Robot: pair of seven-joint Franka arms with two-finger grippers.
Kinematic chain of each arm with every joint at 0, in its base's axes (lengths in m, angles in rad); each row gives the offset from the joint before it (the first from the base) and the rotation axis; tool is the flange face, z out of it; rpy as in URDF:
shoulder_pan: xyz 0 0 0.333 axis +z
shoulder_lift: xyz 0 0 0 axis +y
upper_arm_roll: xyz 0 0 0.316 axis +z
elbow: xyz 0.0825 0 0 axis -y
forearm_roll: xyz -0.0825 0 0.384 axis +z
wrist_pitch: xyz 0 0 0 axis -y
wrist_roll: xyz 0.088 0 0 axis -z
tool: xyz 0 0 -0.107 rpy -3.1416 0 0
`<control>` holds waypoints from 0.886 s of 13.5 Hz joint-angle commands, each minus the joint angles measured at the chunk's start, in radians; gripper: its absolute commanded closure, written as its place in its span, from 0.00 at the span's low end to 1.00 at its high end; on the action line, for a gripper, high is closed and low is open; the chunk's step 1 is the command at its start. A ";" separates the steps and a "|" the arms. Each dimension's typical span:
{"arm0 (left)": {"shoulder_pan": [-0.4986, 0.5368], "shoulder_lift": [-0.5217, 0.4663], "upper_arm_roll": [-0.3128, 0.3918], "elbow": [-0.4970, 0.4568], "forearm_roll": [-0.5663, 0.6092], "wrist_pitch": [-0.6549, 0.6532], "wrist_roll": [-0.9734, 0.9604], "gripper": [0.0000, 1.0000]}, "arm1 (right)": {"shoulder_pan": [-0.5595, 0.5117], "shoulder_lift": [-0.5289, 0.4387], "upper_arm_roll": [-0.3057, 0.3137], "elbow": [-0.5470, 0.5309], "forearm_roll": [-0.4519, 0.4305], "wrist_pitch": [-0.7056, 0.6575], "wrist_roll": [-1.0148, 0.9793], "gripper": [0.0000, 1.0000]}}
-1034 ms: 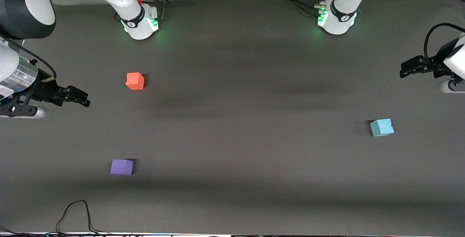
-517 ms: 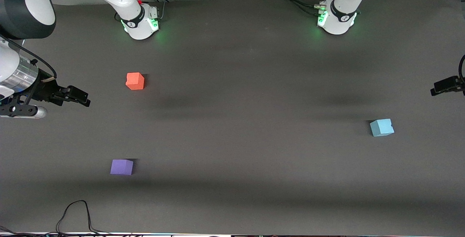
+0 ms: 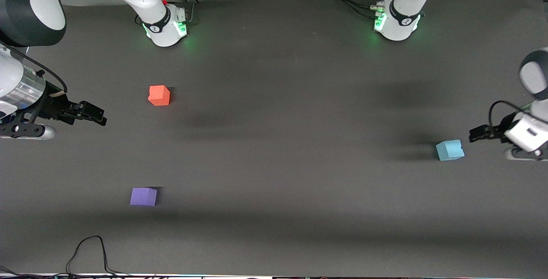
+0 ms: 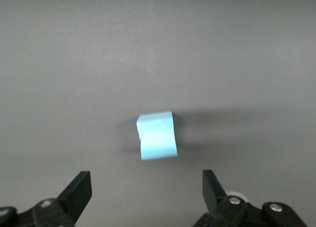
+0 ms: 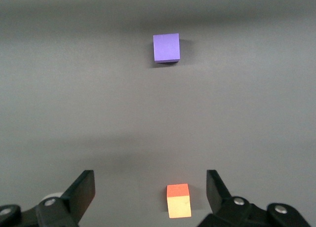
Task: Place blue block between orange and purple blocks
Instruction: 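Lower the left gripper onto the light-blue cube and close it, then lift the blue cube with the left gripper and carry it toward table middle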
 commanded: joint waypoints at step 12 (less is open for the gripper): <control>-0.014 0.195 0.006 -0.124 0.016 0.317 0.013 0.33 | 0.005 0.003 -0.003 0.010 -0.012 -0.012 -0.001 0.00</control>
